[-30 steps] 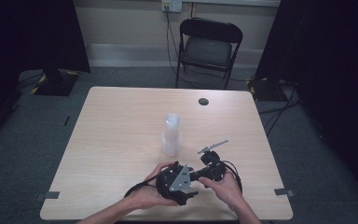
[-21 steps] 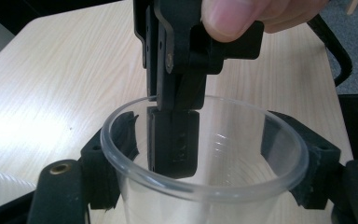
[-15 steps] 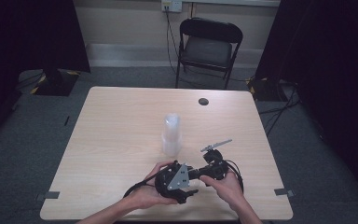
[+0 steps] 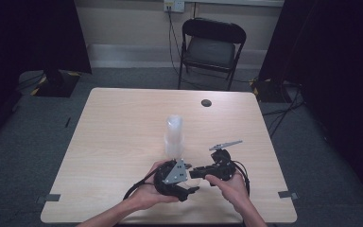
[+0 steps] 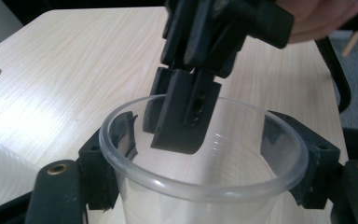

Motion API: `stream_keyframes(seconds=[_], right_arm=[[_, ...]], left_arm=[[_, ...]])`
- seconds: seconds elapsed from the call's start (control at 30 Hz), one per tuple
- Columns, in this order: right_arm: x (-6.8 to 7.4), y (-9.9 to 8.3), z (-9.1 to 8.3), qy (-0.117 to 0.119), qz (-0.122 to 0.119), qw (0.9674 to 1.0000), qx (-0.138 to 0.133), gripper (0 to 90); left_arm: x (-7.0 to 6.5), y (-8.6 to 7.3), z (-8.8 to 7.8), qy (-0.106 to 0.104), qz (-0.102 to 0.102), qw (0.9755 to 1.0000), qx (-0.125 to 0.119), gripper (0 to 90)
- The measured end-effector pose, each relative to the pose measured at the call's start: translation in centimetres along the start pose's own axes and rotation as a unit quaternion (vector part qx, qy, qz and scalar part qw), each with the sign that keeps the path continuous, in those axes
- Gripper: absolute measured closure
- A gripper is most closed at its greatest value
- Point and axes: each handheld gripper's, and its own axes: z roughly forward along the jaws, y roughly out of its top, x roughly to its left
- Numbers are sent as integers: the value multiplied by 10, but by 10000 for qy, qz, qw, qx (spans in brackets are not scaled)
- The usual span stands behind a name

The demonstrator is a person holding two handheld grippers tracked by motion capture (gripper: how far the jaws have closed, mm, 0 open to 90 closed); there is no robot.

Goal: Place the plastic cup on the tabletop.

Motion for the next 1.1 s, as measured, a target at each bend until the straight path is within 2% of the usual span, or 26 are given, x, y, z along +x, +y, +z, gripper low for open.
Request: stream_keyframes(seconds=[0.2, 0.33, 0.43, 0.47, 0.5, 0.63, 0.73, 0.77, 0.87, 0.93, 1.1], right_arm=[[2, 1, -5, -11, -120, 9995, -287, 658], [3, 1, -10, -94, -175, 9989, -416, 647], [3, 1, -12, -72, -170, 9986, -505, 642], [3, 2, -13, -72, -164, 9985, -524, 642], [3, 2, -14, -81, -173, 9984, -540, 641], [3, 3, -22, -62, -166, 9970, -756, 634], [4, 3, -28, -91, -198, 9961, -852, 630], [4, 3, -29, -111, -198, 9959, -875, 629], [3, 2, -32, -51, -176, 9951, -973, 624], [2, 2, -33, -26, -152, 9948, -1009, 623], [1, 1, -33, -107, -160, 9939, -1090, 619]], left_arm=[[2, -2, -3, 96, -157, 9997, -143, 268], [3, -5, -5, 132, -271, 9995, -128, 269], [3, -7, -5, 149, -414, 9989, -163, 269], [4, -6, -6, 168, -405, 9989, -160, 269], [5, -6, -6, 196, -531, 9981, -241, 269], [8, -3, -10, 278, -632, 9970, -340, 270], [10, -4, -15, 298, -625, 9973, -259, 269], [11, -5, -18, 408, -632, 9969, -238, 270], [16, -8, -25, 437, -768, 9956, -319, 271], [19, -12, -30, 478, -903, 9939, -421, 272], [29, -18, -41, 652, -1078, 9909, -481, 272]])
